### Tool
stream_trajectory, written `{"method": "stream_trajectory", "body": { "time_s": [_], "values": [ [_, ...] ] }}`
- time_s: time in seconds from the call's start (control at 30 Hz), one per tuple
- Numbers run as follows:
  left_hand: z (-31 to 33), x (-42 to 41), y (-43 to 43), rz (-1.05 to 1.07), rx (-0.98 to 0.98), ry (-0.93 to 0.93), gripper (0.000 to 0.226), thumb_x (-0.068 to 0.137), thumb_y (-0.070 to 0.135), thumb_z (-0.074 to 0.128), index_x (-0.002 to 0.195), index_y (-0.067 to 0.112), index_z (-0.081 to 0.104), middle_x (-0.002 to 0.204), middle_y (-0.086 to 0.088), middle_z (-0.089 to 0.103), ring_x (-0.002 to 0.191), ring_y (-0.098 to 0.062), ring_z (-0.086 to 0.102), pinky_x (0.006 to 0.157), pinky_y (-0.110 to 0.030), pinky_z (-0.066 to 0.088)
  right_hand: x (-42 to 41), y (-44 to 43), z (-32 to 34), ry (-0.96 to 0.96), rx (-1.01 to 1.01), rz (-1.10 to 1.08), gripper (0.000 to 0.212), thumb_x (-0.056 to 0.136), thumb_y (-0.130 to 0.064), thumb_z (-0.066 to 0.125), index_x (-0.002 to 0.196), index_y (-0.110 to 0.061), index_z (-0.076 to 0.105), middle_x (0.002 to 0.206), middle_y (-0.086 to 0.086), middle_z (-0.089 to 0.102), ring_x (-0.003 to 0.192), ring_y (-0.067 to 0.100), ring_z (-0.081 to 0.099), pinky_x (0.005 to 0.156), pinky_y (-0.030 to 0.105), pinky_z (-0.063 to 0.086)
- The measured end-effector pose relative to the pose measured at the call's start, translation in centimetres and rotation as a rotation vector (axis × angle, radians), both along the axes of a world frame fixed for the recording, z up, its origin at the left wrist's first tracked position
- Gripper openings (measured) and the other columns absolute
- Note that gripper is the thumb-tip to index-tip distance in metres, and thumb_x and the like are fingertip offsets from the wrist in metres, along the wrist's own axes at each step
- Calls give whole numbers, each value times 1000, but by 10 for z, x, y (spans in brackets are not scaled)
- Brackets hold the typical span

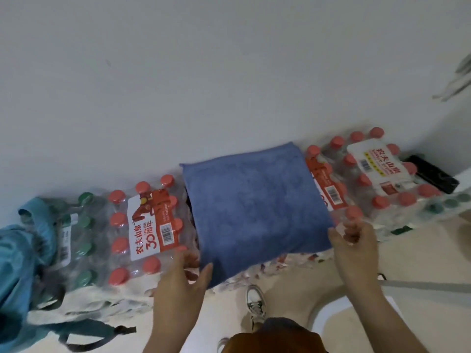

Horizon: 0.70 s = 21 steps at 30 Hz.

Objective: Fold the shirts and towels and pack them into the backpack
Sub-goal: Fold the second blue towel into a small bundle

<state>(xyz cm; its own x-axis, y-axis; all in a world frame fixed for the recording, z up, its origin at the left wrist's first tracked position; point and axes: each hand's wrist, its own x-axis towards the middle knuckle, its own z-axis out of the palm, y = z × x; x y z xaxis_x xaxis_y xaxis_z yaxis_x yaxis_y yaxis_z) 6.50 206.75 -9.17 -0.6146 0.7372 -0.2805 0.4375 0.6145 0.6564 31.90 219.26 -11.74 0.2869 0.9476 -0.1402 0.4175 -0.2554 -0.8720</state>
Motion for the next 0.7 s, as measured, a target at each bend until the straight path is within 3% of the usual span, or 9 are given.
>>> {"method": "stream_trajectory", "body": {
  "time_s": [0.07, 0.17, 0.27, 0.4, 0.57, 0.7],
  "values": [
    [-3, 7, -12, -45, -23, 18, 26, 83, 39, 68, 88, 31, 44, 83, 21, 61, 68, 2, 61, 61, -27, 47, -1, -14, -3, 185, -137, -98, 30, 87, -15, 66, 108, -21, 45, 108, 8, 54, 91, 23, 55, 66, 27, 41],
    [-8, 9, -22, -45, -33, -21, 30, 83, 39, 69, 91, 31, 41, 81, 23, 56, 70, -7, 64, 67, -33, 53, -2, -24, -2, 499, -290, -137, 30, 91, -16, 61, 115, -24, 45, 107, 3, 59, 88, 16, 56, 78, 35, 43],
    [-12, 10, -26, 26, -8, -176, 28, 82, 32, 71, 88, 29, 44, 87, 14, 63, 81, -15, 66, 72, -44, 56, 6, -25, -2, 732, -409, -101, 24, 94, -21, 58, 115, -24, 48, 105, -1, 66, 96, 19, 61, 87, 42, 41],
    [-15, 11, -28, 117, 75, -330, 19, 82, 20, 72, 88, 18, 54, 80, 1, 72, 69, -17, 71, 73, -50, 57, 14, -25, -10, 763, -487, -36, 18, 94, -21, 58, 111, -18, 58, 109, 3, 70, 102, 21, 63, 85, 39, 43],
    [-16, 13, -30, 193, 176, -437, 17, 82, 8, 72, 88, 7, 56, 69, -2, 73, 63, -22, 71, 74, -46, 58, 17, -27, -9, 665, -423, -78, 9, 90, -7, 61, 97, -5, 66, 88, 11, 68, 77, 21, 59, 62, 28, 41],
    [-13, 7, -35, 219, 340, -508, 13, 84, -7, 62, 77, 3, 59, 65, -1, 69, 59, -24, 63, 63, -36, 54, 32, -25, -5, 494, -271, -110, 7, 85, -9, 69, 81, -3, 67, 69, 12, 63, 65, 24, 52, 56, 31, 41]
  ]
}}
